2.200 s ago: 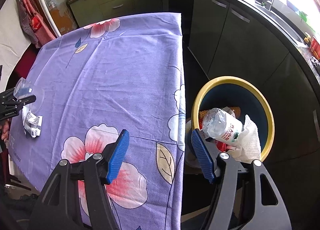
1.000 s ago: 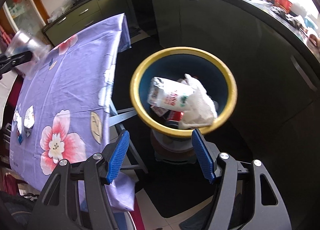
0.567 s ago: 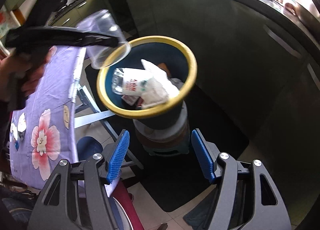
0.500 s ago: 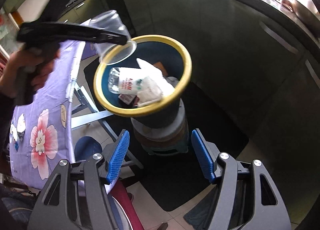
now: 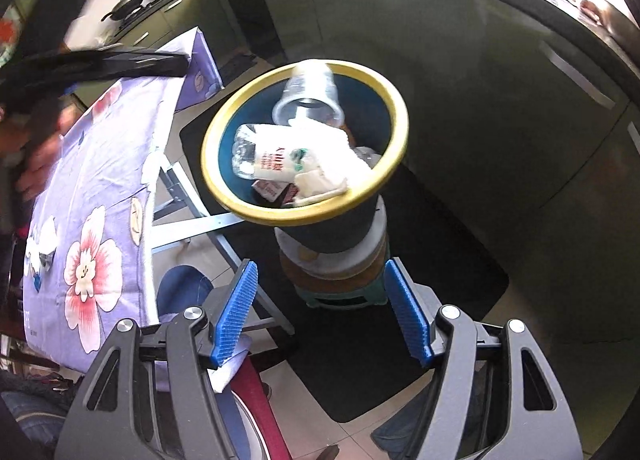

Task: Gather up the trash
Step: 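Carry the clear cup over the bin and open the left gripper, then move the right gripper down to the crumpled white wrapper packet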

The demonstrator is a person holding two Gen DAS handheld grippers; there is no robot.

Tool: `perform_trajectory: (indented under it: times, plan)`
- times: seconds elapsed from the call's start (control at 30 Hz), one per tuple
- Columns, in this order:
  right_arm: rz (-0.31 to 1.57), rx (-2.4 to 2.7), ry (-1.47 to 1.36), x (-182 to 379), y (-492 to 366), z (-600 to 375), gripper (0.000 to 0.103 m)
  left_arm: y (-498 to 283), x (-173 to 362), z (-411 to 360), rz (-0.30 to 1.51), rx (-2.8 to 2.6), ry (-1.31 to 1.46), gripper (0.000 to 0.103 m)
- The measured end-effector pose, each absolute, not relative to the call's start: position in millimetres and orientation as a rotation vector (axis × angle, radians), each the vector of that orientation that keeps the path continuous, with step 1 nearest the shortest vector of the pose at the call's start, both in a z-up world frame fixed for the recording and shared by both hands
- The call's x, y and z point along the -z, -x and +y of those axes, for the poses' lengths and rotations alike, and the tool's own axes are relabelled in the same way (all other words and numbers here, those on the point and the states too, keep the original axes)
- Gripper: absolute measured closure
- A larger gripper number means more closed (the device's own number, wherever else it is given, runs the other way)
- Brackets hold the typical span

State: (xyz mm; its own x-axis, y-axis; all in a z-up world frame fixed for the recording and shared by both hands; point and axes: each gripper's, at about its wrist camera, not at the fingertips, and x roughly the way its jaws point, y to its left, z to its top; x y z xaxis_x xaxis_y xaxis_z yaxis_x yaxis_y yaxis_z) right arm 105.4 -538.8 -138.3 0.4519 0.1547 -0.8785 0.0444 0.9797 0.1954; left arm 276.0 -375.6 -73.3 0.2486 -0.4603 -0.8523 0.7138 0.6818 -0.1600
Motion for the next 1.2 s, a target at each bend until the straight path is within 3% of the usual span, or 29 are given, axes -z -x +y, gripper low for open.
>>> perform_trajectory:
  times: [0.3,0.67,0.93,1.2]
  plan:
    - [1.118,-0.132,-0.121,134.4,-114.5,-487.0,0.035,-200.1,27.3,-235.8,0.92,0.698,-0.156,0.026]
    - [1.112,-0.544,0.127,115.6,-135.7,-284.6,0.035,-124.4,15.5,-35.2,0.81,0.305,0.062,0.019]
    - [1.112,-0.748,0.205,110.4,-148.1,-143.1,0.035,-98.6,36.7,39.6,0.833,0.192,0.15,0.019]
    - [1.123,-0.741,0.283,132.5,-154.7,-77.1,0.035,-89.4,44.9,82.3,0.827,0.144,0.193,0.018]
